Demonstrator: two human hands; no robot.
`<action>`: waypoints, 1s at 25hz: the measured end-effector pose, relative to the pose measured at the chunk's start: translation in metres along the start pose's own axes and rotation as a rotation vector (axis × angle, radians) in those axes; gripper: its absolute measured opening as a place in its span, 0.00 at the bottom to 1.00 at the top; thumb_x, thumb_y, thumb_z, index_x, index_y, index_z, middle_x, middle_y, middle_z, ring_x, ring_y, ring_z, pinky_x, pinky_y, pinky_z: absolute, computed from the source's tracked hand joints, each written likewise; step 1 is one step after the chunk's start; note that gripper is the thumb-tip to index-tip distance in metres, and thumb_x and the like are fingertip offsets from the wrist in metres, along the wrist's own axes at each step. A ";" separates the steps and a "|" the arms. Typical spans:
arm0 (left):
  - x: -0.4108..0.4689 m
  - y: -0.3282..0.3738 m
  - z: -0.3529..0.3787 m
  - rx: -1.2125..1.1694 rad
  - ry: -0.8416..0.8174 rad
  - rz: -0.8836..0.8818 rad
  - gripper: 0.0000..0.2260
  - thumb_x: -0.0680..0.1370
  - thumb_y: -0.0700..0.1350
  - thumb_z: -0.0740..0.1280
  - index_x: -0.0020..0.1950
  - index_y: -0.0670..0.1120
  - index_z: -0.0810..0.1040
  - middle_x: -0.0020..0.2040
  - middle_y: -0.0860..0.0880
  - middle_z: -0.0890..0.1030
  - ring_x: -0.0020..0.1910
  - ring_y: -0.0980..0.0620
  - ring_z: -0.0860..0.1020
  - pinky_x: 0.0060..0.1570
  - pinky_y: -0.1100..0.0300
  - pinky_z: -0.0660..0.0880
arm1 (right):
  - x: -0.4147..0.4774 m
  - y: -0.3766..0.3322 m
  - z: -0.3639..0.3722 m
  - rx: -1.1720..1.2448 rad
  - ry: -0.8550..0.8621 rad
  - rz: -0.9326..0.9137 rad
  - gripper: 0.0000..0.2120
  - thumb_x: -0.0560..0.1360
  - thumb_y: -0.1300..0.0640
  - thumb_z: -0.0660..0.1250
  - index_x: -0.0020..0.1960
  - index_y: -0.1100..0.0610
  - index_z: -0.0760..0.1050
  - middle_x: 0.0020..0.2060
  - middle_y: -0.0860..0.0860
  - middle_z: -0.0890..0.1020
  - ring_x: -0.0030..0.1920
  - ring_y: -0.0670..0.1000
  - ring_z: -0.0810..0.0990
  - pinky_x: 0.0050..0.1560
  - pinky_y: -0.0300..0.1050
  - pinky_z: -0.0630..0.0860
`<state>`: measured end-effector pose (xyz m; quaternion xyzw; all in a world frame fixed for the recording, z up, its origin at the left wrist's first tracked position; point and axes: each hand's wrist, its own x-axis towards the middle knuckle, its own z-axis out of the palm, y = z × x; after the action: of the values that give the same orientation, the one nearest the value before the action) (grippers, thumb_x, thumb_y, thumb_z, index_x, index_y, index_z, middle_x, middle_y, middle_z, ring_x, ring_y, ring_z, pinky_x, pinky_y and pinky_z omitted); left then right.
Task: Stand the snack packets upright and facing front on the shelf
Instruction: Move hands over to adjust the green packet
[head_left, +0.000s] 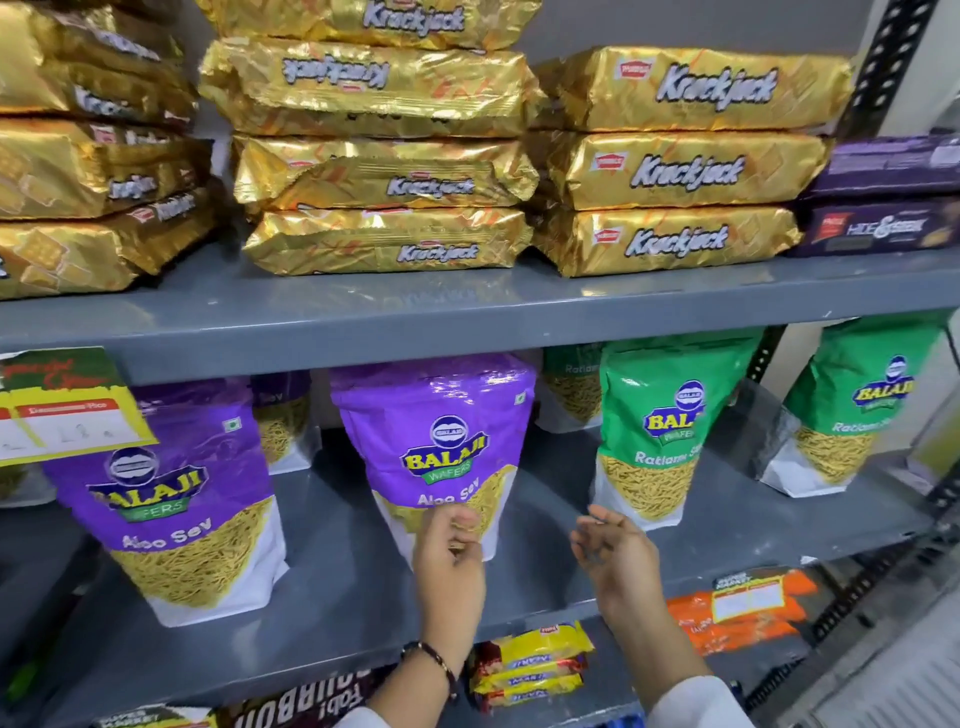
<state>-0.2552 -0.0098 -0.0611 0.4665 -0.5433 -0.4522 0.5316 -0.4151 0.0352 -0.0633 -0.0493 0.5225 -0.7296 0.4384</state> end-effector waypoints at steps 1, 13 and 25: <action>-0.004 0.002 0.020 -0.023 -0.089 -0.029 0.20 0.67 0.24 0.58 0.39 0.51 0.72 0.45 0.45 0.78 0.34 0.59 0.75 0.35 0.74 0.70 | 0.005 -0.015 -0.014 0.016 0.023 -0.029 0.10 0.72 0.72 0.58 0.42 0.59 0.73 0.36 0.58 0.77 0.35 0.55 0.75 0.41 0.44 0.73; -0.015 -0.002 0.178 -0.109 -0.309 -0.407 0.35 0.69 0.22 0.57 0.73 0.44 0.59 0.72 0.49 0.64 0.72 0.47 0.62 0.52 0.61 0.70 | 0.107 -0.112 -0.131 -0.414 -0.297 0.039 0.29 0.73 0.73 0.57 0.69 0.51 0.64 0.65 0.46 0.71 0.56 0.53 0.75 0.54 0.50 0.70; -0.009 -0.011 0.197 -0.116 -0.277 -0.491 0.37 0.68 0.21 0.58 0.72 0.46 0.56 0.73 0.45 0.64 0.70 0.44 0.65 0.54 0.51 0.73 | 0.113 -0.123 -0.131 -0.607 -0.444 0.056 0.35 0.70 0.76 0.55 0.70 0.46 0.65 0.68 0.48 0.73 0.58 0.47 0.77 0.63 0.58 0.71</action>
<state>-0.4515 -0.0031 -0.0781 0.4868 -0.4546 -0.6572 0.3528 -0.6258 0.0601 -0.0662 -0.3197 0.6082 -0.5008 0.5263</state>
